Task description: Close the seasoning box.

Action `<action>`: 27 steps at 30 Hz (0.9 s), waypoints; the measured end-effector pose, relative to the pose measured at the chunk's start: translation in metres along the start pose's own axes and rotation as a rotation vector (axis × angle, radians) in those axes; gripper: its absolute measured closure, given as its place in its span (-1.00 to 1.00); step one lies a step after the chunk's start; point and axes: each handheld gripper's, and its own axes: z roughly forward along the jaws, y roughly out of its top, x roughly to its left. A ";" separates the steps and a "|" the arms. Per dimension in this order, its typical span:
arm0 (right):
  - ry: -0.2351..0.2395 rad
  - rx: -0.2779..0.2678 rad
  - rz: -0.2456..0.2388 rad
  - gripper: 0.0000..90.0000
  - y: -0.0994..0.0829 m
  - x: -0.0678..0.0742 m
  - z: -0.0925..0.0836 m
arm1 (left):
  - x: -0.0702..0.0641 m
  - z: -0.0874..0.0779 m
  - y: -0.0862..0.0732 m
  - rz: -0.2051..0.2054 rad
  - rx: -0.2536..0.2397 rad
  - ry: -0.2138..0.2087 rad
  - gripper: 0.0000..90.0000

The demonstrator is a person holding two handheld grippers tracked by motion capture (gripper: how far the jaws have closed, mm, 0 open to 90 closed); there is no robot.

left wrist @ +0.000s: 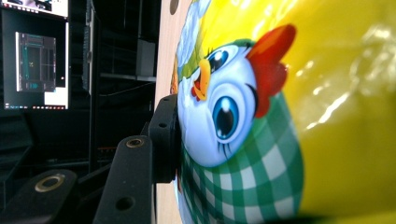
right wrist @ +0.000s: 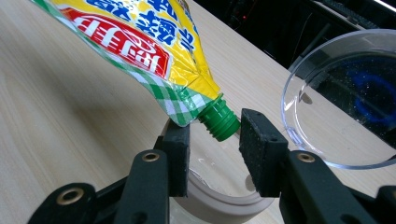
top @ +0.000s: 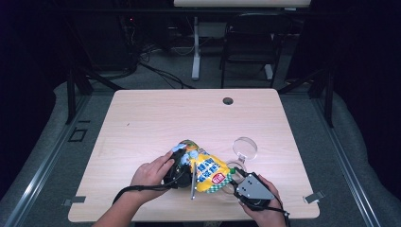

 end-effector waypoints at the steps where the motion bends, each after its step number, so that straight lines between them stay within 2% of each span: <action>1: 0.000 0.000 0.001 0.42 0.000 0.000 0.000 | 0.000 0.000 0.000 0.004 0.001 0.002 0.31; 5: -0.001 0.000 0.002 0.42 0.000 0.000 0.000 | 0.002 -0.001 0.001 0.014 0.008 0.005 0.31; 10: -0.004 0.001 0.004 0.43 0.001 0.000 0.000 | 0.003 -0.001 0.002 0.008 0.002 0.001 0.31; 11: -0.005 0.001 0.003 0.43 0.001 0.000 0.000 | 0.004 -0.002 0.002 0.024 0.013 0.004 0.31; 14: -0.007 0.003 0.000 0.44 0.001 0.000 0.000 | 0.005 -0.002 0.003 0.033 0.016 0.004 0.31; 22: -0.015 0.001 0.002 0.45 0.002 0.001 -0.001 | 0.007 -0.003 0.004 0.032 0.013 0.012 0.31; 27: -0.019 -0.004 -0.002 0.45 0.002 0.001 -0.001 | 0.008 -0.005 0.005 0.052 0.025 0.016 0.31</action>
